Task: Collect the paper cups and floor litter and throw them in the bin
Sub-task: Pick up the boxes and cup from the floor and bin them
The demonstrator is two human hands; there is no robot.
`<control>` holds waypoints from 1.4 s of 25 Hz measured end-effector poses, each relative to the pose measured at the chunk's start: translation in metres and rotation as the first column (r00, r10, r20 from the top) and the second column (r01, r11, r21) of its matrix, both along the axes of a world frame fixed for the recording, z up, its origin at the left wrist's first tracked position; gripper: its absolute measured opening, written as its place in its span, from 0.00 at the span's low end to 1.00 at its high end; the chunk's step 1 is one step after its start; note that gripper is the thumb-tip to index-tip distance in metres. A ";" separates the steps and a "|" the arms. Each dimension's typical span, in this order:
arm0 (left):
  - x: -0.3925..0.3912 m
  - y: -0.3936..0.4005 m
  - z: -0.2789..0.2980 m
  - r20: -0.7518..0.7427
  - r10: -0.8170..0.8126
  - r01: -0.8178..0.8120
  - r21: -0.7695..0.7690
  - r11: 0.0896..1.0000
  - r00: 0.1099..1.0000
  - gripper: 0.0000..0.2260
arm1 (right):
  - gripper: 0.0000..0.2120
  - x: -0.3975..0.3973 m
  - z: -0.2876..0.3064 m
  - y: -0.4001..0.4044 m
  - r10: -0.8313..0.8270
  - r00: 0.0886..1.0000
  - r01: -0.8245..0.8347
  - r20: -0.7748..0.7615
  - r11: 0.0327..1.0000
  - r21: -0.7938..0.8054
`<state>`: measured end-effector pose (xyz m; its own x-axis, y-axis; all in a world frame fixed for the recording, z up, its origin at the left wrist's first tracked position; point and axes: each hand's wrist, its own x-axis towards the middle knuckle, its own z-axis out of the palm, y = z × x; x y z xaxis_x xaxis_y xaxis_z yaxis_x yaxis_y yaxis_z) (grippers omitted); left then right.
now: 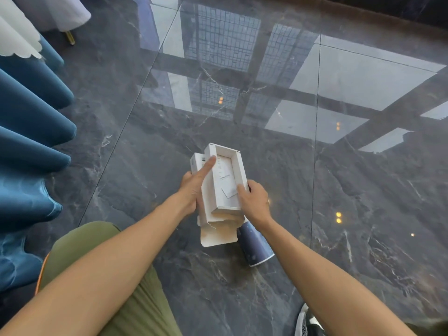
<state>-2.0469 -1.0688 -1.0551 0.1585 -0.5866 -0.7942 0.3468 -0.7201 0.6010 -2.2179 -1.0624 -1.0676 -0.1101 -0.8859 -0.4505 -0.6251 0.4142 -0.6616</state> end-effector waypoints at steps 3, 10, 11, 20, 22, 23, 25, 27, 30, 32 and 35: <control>-0.005 0.000 -0.002 0.001 -0.055 0.055 -0.026 0.998 0.998 0.41 | 0.23 0.001 0.000 0.004 -0.016 0.992 0.018 0.128 1.000 -0.015; -0.010 -0.007 -0.012 0.047 -0.035 0.035 0.001 0.999 0.998 0.28 | 0.24 -0.052 -0.020 0.057 -0.550 0.833 0.537 0.058 0.830 0.151; -0.012 -0.005 -0.015 0.044 -0.065 0.064 0.022 0.998 0.997 0.28 | 0.28 -0.059 -0.023 0.069 -0.555 0.831 0.552 -0.033 0.815 0.174; -0.033 0.010 -0.034 0.105 -0.384 0.374 0.101 0.922 0.917 0.37 | 0.23 -0.058 -0.030 0.130 -0.917 0.398 0.769 -0.004 0.331 0.546; -0.035 0.012 -0.039 0.120 -0.412 0.398 0.123 0.909 0.904 0.35 | 0.11 -0.054 -0.031 0.134 -0.949 0.307 0.771 0.069 0.291 0.567; -0.037 0.013 -0.040 0.140 -0.403 0.388 0.123 0.913 0.904 0.33 | 0.05 -0.053 -0.030 0.133 -0.950 0.300 0.785 0.084 0.296 0.545; -0.039 0.012 -0.037 0.211 -0.358 0.342 0.110 0.933 0.910 0.33 | 0.06 -0.054 -0.025 0.127 -0.945 0.303 0.797 0.122 0.321 0.511; -0.039 0.009 -0.034 0.277 -0.311 0.299 0.086 0.950 0.909 0.35 | 0.04 -0.057 -0.024 0.121 -0.933 0.309 0.788 0.185 0.360 0.499; -0.041 0.007 -0.029 0.261 -0.274 0.258 0.096 0.961 0.926 0.34 | 0.04 -0.066 -0.020 0.099 -0.853 0.464 0.755 0.239 0.522 0.397; -0.042 0.010 -0.019 0.235 -0.268 0.252 0.097 0.963 0.934 0.34 | 0.03 -0.071 -0.012 0.078 -0.793 0.557 0.725 0.246 0.609 0.323; -0.043 0.027 0.017 0.218 -0.219 0.206 0.078 0.975 0.951 0.31 | 0.06 -0.075 0.017 0.056 -0.746 0.632 0.696 0.210 0.666 0.268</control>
<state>-2.0899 -1.0417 -1.0382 0.2122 -0.5837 -0.7838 0.0432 -0.7957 0.6042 -2.2930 -1.0064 -1.0510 -0.5336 -0.4972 -0.6842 0.1178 0.7574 -0.6422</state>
